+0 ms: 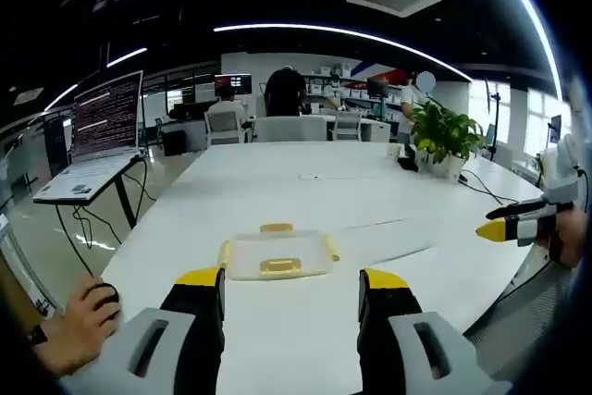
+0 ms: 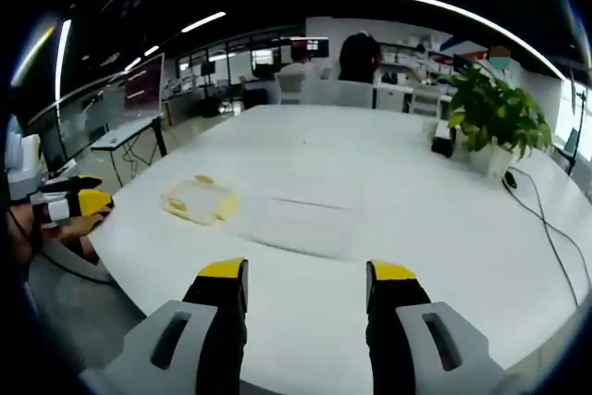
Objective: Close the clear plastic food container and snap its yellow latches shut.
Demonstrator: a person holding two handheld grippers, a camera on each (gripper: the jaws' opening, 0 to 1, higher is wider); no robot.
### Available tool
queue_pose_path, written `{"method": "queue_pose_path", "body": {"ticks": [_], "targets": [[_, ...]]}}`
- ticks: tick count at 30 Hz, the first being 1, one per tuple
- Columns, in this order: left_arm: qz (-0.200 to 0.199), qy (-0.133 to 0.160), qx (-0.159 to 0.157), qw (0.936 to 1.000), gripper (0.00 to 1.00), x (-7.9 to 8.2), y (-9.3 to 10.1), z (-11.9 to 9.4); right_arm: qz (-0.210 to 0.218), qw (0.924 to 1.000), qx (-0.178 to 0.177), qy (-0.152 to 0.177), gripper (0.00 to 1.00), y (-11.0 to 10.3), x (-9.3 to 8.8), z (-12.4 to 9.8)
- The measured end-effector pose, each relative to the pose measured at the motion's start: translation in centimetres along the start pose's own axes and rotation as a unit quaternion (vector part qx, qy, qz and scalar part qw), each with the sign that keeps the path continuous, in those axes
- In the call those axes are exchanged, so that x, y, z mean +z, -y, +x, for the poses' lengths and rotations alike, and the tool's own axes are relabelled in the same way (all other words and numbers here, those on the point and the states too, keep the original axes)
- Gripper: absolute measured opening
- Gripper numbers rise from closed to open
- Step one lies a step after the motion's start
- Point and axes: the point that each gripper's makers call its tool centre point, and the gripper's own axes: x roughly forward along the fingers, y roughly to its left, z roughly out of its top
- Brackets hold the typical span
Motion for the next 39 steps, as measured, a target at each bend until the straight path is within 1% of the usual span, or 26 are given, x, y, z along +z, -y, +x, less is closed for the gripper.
{"method": "queue_pose_path", "body": {"ticks": [30,35,39], "targets": [[0.005,-0.002,0.0,1.0,0.53,-0.1,0.0,0.02,-0.004,1.0,0.001,-0.001,0.48,-0.16,-0.03,-0.01],[0.012,-0.012,-0.004,0.9998,0.53,-0.41,0.25,0.18,-0.017,0.9998,0.007,0.001,0.48,-0.63,0.13,-0.05],[0.0,-0.02,-0.004,0.9998,0.53,-0.57,0.07,0.2,-0.019,0.9998,0.01,0.0,0.48,-0.73,0.1,0.04]]}}
